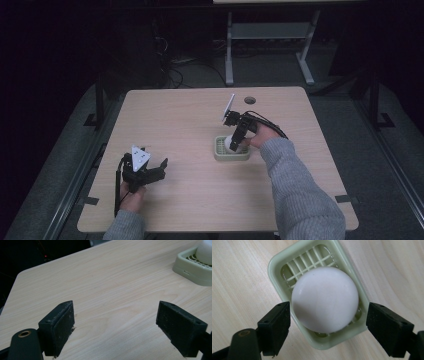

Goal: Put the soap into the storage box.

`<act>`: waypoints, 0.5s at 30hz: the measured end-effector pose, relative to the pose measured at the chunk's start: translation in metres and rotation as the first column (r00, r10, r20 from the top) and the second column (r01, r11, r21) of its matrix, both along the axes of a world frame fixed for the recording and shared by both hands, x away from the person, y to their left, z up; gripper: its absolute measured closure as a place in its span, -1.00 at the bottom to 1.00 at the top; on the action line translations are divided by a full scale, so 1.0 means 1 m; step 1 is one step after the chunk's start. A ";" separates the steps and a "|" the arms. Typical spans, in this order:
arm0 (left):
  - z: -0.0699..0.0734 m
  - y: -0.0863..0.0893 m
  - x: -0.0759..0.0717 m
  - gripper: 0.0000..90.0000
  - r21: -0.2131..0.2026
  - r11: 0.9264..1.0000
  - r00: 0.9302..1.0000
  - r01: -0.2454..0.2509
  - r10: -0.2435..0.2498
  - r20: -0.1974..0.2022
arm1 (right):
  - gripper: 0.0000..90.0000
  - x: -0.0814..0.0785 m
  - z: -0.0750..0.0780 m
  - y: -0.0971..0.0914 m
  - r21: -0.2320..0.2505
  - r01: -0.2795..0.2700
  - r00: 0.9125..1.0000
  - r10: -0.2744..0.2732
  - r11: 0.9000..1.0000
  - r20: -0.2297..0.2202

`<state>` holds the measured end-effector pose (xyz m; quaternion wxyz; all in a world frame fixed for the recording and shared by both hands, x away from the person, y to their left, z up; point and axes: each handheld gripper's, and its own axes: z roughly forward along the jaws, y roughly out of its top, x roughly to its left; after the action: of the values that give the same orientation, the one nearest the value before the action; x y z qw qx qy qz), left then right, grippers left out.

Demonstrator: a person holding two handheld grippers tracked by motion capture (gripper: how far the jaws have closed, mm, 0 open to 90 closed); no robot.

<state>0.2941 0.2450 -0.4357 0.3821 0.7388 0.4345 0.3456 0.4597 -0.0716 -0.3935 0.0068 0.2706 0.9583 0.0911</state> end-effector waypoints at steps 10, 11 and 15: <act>0.000 0.000 0.000 -0.67 0.011 1.000 1.000 0.006 -0.006 -0.001 | -0.58 -0.006 0.011 -0.010 0.036 0.011 1.000 -0.011 0.999 0.008; 0.000 0.000 0.000 -0.67 0.011 1.000 1.000 0.005 -0.005 0.000 | -0.58 -0.006 0.012 -0.010 0.038 0.012 1.000 -0.012 0.999 0.005; 0.000 0.000 0.000 -0.67 0.011 1.000 1.000 0.005 -0.005 -0.002 | -0.58 -0.009 0.013 -0.013 0.039 0.020 1.000 -0.020 0.999 0.003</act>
<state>0.2941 0.2448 -0.4357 0.3782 0.7424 0.4312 0.3463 0.4511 -0.0845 -0.3804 0.0039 0.2801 0.9536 0.1103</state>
